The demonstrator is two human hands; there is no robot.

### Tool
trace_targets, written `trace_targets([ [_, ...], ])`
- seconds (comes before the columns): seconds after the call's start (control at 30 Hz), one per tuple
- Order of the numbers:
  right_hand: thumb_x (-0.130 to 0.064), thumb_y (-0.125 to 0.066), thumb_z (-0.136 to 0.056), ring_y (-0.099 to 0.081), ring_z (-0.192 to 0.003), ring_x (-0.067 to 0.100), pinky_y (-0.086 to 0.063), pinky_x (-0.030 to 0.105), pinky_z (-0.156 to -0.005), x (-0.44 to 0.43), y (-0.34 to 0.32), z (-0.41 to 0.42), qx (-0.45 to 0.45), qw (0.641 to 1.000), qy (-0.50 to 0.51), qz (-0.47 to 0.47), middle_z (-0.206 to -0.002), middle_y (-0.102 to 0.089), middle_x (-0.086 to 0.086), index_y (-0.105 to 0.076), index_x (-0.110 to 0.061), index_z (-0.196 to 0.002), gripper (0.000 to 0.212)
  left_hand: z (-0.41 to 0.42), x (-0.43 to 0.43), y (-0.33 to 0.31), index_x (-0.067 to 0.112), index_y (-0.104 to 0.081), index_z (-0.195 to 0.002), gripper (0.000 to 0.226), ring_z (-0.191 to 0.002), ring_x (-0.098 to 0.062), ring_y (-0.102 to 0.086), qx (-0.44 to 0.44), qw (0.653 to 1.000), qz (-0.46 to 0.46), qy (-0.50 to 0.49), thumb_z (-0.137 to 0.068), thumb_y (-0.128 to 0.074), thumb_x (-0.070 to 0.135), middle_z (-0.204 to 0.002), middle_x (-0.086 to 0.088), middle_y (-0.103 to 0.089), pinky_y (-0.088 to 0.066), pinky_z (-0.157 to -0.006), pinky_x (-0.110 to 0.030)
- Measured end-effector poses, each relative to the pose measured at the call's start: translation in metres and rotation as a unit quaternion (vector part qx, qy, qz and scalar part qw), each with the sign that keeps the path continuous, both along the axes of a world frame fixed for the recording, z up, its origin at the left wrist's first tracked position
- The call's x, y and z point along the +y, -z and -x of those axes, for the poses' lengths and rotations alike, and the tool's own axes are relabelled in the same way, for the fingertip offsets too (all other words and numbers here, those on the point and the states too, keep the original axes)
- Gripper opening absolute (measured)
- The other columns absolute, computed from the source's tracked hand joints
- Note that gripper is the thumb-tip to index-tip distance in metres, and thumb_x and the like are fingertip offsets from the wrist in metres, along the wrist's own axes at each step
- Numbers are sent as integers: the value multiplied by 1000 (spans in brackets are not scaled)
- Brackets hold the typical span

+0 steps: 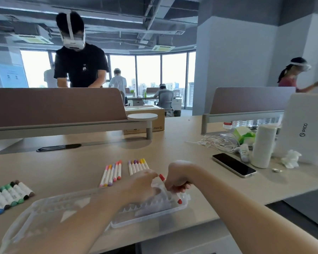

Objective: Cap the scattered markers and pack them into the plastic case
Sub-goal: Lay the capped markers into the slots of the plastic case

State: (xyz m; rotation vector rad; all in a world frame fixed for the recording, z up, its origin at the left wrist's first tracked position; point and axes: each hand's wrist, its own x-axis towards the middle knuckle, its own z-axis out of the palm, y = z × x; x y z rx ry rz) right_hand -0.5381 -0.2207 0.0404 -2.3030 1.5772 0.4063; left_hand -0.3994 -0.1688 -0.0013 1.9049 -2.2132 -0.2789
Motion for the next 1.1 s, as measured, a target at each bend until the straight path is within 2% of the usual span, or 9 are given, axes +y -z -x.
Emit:
trace_targets([
  [0.17, -19, -68, -85, -45, -45, 17, -42, 26, -52, -2, 13, 3, 0, 1000, 18, 24, -53, -54, 5, -58, -6, -60, 30, 7, -3, 7, 35, -48, -133, 39, -117, -15, -57, -30, 999, -7, 31, -95, -53, 38, -138, 8, -52, -49, -89, -28],
  [0.27, -20, -74, -81, -45, -43, 16, -41, 25, -49, -4, 16, 4, -16, 999, 31, 31, -44, -52, 3, -57, -6, -56, 34, 12, -5, 12, 30, -47, -140, 46, -126, -18, -49, -36, 999, -12, 27, -95, -52, 39, -144, 4, -47, -41, -98, -29],
  [0.33, -18, -71, -84, -44, -41, 16, -40, 23, -47, -7, 17, 5, -17, 999, 34, 33, -40, -51, 1, -57, -7, -56, 33, 13, -7, 16, 27, -43, -144, 46, -129, -16, -45, -32, 999, -18, 35, -100, -46, 37, -147, 3, -44, -34, -102, -23],
  [0.4, -16, -64, -88, -44, -40, 14, -40, 23, -48, -10, 19, 6, 0, 999, 34, 33, -35, -50, -2, -57, -9, -57, 32, 14, -8, 19, 26, -43, -143, 40, -124, -13, -47, -18, 998, -28, 55, -104, -39, 34, -145, 7, -44, -30, -93, -15],
  [0.57, -19, -59, -95, -42, -26, 8, -37, 20, -45, -18, 24, 10, -13, 999, 48, 4, -35, -50, -4, -55, -10, -59, 37, 17, -16, 23, 33, -62, -119, 45, -109, -11, -57, -13, 998, -17, 58, -89, -50, 65, -122, 15, -57, -46, -99, -31],
  [0.67, -19, -58, -97, -41, -24, 7, -37, 20, -43, -18, 25, 9, -11, 999, 48, -16, -33, -49, -4, -53, -9, -62, 37, 17, -21, 28, 25, -63, -123, 39, -113, -12, -56, -16, 999, -13, 50, -94, -54, 49, -126, 10, -60, -39, -94, -19],
  [0.73, -17, -59, -97, -43, -25, 8, -38, 18, -39, -18, 24, 8, -22, 998, 56, -19, -34, -50, -2, -53, -7, -64, 35, 19, -22, 29, 19, -61, -127, 38, -118, -15, -55, -21, 999, 2, 44, -96, -54, 38, -130, 4, -59, -36, -95, -17],
  [0.87, -14, -56, -99, -45, -27, 8, -38, 13, -35, -20, 21, 7, -23, 996, 72, -38, -46, -54, 1, -54, -4, -70, 31, 24, -23, 28, 19, -63, -125, 46, -107, -15, -60, 34, 999, -7, 11, -89, -62, 48, -123, 4, -64, -49, -96, -31],
  [1.1, -8, -57, -97, -47, -29, 10, -38, 15, -34, -21, 26, 8, -31, 995, 90, -37, -60, -55, 6, -55, -2, -74, 24, 26, -17, 26, 19, -57, -132, 55, -102, -16, -59, 76, 997, -28, 4, -88, -63, 52, -124, 2, -63, -51, -92, -31],
])
